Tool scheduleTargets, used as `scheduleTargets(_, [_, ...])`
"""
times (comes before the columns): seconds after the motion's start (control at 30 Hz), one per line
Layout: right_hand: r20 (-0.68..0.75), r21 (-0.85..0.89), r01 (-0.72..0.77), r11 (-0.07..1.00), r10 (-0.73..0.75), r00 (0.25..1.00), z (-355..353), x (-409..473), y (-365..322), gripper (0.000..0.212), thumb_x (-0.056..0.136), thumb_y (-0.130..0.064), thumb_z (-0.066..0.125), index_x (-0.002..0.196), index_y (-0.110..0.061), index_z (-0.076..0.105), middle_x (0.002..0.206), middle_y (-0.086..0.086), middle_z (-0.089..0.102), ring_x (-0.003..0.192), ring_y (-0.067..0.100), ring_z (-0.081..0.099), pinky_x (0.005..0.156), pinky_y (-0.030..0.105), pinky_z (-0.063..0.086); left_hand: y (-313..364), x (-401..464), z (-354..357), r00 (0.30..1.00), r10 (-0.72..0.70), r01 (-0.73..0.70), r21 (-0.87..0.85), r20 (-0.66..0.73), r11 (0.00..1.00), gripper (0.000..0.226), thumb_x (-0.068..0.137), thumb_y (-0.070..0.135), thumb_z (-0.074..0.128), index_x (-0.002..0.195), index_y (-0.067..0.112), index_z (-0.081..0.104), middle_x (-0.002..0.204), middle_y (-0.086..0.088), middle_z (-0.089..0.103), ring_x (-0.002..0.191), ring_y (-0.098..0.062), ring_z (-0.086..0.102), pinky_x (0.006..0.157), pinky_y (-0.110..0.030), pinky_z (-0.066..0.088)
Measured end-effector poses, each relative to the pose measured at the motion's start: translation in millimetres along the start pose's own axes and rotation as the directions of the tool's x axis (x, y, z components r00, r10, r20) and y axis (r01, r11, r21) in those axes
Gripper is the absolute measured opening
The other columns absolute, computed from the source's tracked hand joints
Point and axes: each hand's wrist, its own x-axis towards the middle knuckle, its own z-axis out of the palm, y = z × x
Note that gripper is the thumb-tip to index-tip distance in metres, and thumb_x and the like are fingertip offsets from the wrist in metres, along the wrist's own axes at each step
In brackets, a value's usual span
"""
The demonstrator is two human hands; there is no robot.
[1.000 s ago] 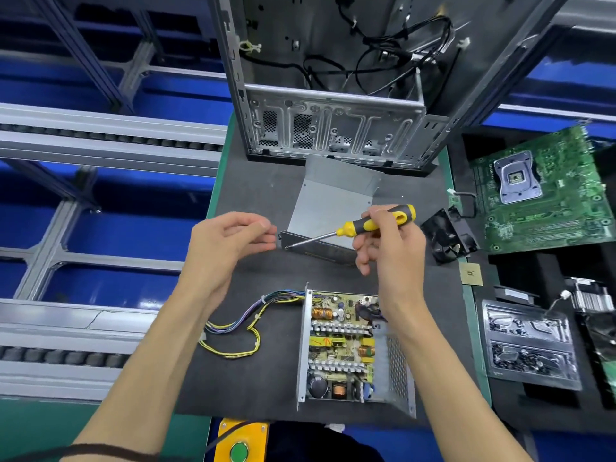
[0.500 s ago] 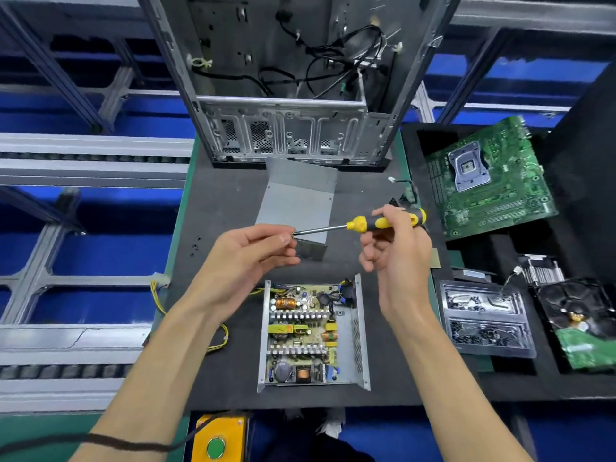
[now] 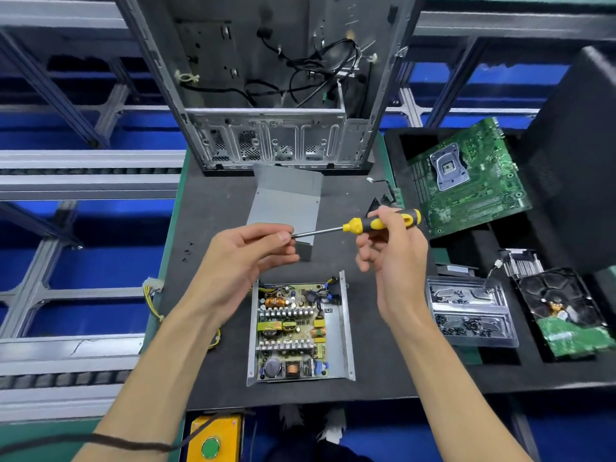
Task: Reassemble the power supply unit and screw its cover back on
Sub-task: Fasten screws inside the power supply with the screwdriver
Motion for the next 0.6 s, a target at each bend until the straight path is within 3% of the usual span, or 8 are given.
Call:
scheduleTargets(0.23, [-0.018, 0.011, -0.001, 1.000, 0.001, 1.000, -3.9, -3.0, -0.6, 0.021, 0.096, -0.024, 0.060, 0.080, -0.011, 0.061, 0.067, 0.010, 0.067, 0.048, 0.015, 0.051, 0.038, 0.025, 0.040, 0.9, 1.1, 3.7, 1.000, 0.006, -0.006, 0.023, -0.022, 1.000, 0.026, 0.069, 0.014, 0.082, 0.092, 0.003, 0.081, 0.085, -0.017, 0.075, 0.080, -0.024, 0.074, 0.077, -0.029, 0.061])
scheduleTargets(0.4, [-0.004, 0.032, -0.014, 0.999, 0.014, 1.000, -5.0, -4.8, 0.1, 0.027, 0.099, -0.021, 0.059, 0.074, -0.016, 0.066, 0.068, 0.010, 0.065, 0.050, 0.016, 0.052, 0.040, 0.026, 0.042, -1.1, 3.5, 5.4, 0.999, 0.002, 0.000, 0.035, -0.037, 0.999, 0.020, 0.071, 0.013, 0.081, 0.089, 0.004, 0.082, 0.082, -0.010, 0.075, 0.078, -0.018, 0.070, 0.078, -0.029, 0.060])
scheduleTargets(0.6, [-0.077, 0.152, -0.149, 0.977, 0.162, 0.984, -9.9, -4.0, 3.5, 0.024, 0.102, -0.021, 0.056, 0.081, -0.012, 0.063, 0.060, 0.005, 0.060, 0.047, 0.012, 0.050, 0.039, 0.023, 0.039, 2.2, 9.1, 15.7, 0.999, 0.043, -0.041, 0.086, -0.011, 0.995, 0.020, 0.072, 0.011, 0.082, 0.092, 0.007, 0.081, 0.087, -0.017, 0.075, 0.081, -0.031, 0.073, 0.079, -0.029, 0.060])
